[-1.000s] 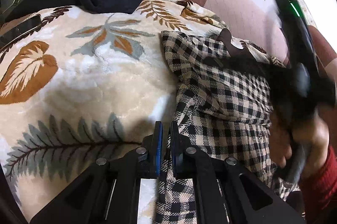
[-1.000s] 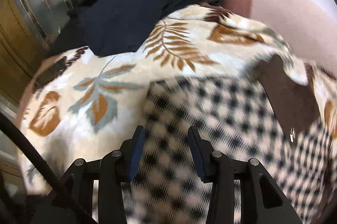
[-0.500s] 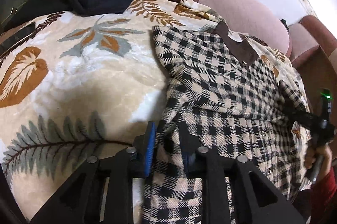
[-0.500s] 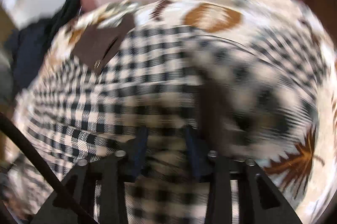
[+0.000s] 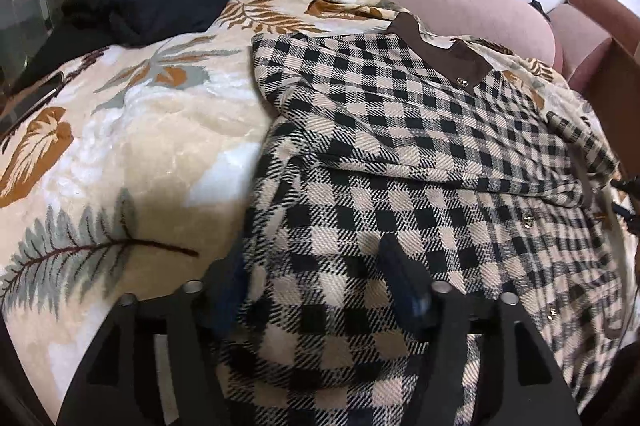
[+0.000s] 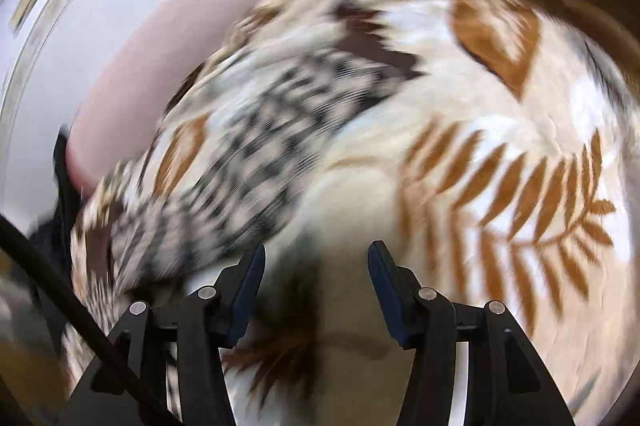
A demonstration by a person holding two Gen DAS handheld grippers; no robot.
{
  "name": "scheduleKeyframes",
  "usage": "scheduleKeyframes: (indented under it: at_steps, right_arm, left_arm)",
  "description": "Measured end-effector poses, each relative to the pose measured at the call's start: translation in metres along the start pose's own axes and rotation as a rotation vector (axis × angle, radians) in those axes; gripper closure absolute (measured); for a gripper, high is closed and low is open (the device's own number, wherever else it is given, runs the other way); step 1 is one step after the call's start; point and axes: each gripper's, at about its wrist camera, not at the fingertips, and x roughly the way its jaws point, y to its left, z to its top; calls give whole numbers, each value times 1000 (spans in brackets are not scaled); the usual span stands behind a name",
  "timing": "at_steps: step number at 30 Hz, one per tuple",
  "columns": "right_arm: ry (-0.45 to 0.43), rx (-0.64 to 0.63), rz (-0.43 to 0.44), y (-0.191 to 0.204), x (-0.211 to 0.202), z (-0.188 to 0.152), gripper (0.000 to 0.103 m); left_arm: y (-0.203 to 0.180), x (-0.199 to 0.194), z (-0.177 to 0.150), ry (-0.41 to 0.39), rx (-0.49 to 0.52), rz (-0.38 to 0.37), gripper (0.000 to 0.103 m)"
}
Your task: Fold large clothes
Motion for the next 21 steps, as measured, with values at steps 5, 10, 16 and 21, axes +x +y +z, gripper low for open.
scheduleKeyframes:
  at_steps: [5,10,16,21]
  right_arm:
    - [-35,57,18,-10,21,37,45]
    - [-79,68,45,3,42,56,43]
    - [-72,159,175,-2,49,72,96]
    - [-216,156,27,-24,8,92,97]
  left_arm:
    - [-13,4,-4,-15,52,66,31]
    - [-10,5,-4,-17,33,63,30]
    - [-14,5,-1,7,15,105,29]
    - [-12,-9,7,29,-107,90,29]
